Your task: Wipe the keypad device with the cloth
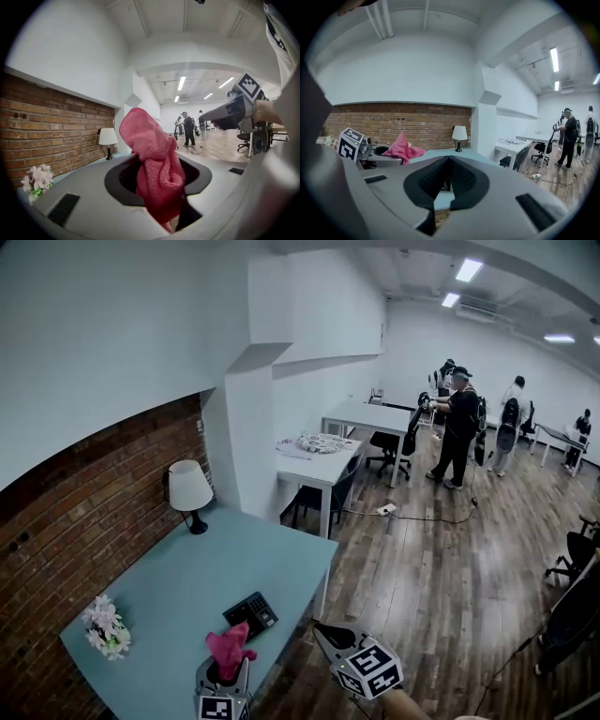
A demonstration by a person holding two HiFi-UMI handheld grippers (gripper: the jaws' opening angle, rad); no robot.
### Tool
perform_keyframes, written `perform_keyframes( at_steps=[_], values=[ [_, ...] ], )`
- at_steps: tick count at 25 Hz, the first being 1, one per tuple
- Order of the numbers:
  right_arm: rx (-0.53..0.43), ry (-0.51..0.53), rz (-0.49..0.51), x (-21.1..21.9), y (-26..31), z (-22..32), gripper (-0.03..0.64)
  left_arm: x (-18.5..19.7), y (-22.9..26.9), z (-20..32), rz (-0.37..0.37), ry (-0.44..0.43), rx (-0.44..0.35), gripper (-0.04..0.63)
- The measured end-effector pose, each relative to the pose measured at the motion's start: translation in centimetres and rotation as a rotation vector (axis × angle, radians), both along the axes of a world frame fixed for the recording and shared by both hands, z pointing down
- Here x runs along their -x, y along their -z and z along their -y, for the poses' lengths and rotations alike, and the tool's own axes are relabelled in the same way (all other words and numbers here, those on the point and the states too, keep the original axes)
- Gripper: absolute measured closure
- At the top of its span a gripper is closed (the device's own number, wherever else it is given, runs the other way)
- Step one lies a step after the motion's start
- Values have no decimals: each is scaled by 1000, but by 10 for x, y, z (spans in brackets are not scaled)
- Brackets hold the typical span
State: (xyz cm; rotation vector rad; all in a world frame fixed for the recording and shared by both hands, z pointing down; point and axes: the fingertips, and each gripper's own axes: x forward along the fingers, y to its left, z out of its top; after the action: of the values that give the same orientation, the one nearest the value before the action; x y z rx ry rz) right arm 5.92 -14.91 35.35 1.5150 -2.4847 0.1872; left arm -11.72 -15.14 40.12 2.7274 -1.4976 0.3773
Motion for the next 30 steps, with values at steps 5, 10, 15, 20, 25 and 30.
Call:
perform_keyframes(
  at_steps=[5, 10, 15, 20, 25, 30],
  values=[
    [-64, 15, 8, -13, 32, -26, 609, -20, 33, -26, 23, -22, -65, 393],
    [-69, 28, -12, -43, 35, -77, 609, -56, 45, -63, 32, -38, -142, 393],
    [-59, 49, -37, -71, 29, -137, 609, -87, 47, -122, 53, -34, -149, 393],
    [-38, 78, -23, -89, 27, -189, 609, -108, 50, -179, 70, -26, -155, 393],
    [-49, 89, -34, -96, 34, -233, 609, -116, 64, -230, 85, -10, -174, 393],
    [-89, 108, -41, -98, 50, -271, 609, -119, 84, -275, 98, 13, -215, 393]
  ],
)
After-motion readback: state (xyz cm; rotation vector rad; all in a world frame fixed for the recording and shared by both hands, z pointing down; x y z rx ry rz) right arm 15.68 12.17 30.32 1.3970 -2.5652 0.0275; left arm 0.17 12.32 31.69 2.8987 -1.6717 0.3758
